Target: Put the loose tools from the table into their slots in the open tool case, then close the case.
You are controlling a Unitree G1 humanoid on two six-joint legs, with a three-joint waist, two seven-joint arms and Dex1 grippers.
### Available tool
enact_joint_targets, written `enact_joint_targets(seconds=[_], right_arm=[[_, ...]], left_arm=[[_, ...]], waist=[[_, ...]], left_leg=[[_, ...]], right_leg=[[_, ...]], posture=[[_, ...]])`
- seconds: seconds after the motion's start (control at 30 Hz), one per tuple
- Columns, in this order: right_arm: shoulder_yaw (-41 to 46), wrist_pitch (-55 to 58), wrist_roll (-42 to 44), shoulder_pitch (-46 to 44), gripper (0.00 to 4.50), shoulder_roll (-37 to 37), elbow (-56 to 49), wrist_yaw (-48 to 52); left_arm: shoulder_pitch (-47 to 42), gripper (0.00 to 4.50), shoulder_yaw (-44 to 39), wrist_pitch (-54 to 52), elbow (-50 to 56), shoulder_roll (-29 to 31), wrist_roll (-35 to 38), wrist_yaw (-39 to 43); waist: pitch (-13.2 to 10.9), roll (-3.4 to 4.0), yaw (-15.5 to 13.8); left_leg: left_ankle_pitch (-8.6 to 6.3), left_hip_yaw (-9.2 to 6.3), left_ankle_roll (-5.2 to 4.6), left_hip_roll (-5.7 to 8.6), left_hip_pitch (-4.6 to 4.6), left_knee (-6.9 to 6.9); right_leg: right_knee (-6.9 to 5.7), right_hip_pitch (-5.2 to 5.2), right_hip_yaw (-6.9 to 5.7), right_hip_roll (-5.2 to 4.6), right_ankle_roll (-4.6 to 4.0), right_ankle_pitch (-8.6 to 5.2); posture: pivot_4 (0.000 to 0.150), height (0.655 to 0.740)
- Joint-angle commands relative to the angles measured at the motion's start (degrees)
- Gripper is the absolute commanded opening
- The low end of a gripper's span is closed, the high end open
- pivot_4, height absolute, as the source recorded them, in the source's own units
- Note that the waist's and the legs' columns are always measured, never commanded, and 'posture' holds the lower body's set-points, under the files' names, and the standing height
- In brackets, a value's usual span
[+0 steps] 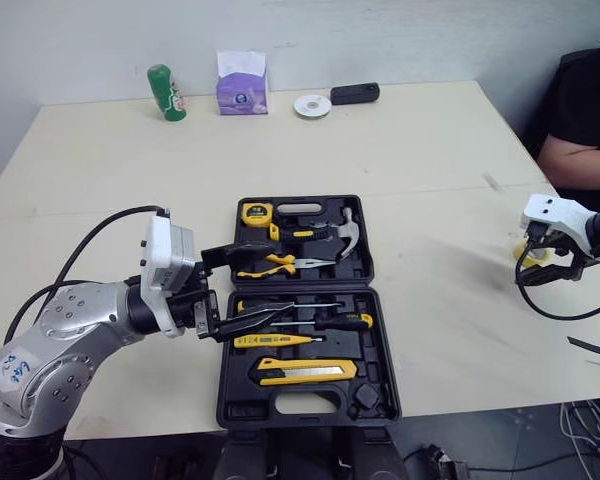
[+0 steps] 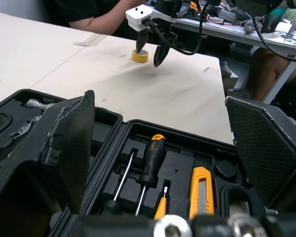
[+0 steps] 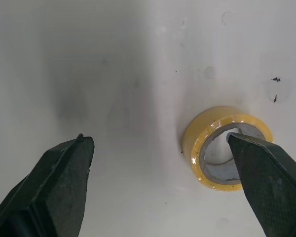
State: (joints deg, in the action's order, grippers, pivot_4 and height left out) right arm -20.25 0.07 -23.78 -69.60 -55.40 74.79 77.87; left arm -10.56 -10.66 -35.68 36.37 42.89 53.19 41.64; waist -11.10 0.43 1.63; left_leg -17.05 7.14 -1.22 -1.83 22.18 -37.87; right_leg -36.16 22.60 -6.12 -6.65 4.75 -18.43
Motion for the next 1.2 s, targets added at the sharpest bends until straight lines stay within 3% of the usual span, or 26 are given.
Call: enact_joint_targets(seconds=[0.03,0.97,1.07,1.2], right_arm=[[0.1,0.23,-1.16,-0.67,4.5,-0.7,0.5,-1.04],[1.35,5.28,-1.23,-0.12,4.5,2.31,2.44,0.54],[1.44,5.93,-1.31,-0.79,3.69,2.36,2.27,0.9],[1.54,4.98,-1.42,-0.94,1.79,1.9,2.06,0.42]], left_arm=[[-0.36,4.43,-0.45,0.8,1.81,-0.17,-0.16,-0.25],[-1.46,4.43,-0.01,-0.76,2.09,-0.56,1.68,-0.37],[-1.41,4.5,-0.32,-0.95,2.31,-0.39,1.9,-0.5],[-1.08,4.5,-0.38,-0.84,2.52,-0.42,1.88,-0.51]], waist=[[0.0,0.0,0.0],[0.0,0.0,-0.01],[0.0,0.0,0.0],[0.0,0.0,0.0]], left_leg=[[0.0,0.0,0.0,0.0,0.0,-0.01],[0.0,-0.02,0.0,0.0,-0.01,-0.18],[0.0,-0.03,0.0,0.01,-0.01,-0.2],[0.0,-0.03,0.0,0.01,-0.01,-0.2]], right_leg=[[-0.01,0.0,0.0,0.0,0.0,0.0],[-0.26,0.0,0.04,0.04,-0.02,-0.01],[-0.28,0.0,0.03,0.04,-0.02,-0.01],[-0.29,0.0,0.03,0.04,-0.02,-0.01]], posture=[[0.15,0.74],[0.15,0.74],[0.15,0.74],[0.15,0.74]])
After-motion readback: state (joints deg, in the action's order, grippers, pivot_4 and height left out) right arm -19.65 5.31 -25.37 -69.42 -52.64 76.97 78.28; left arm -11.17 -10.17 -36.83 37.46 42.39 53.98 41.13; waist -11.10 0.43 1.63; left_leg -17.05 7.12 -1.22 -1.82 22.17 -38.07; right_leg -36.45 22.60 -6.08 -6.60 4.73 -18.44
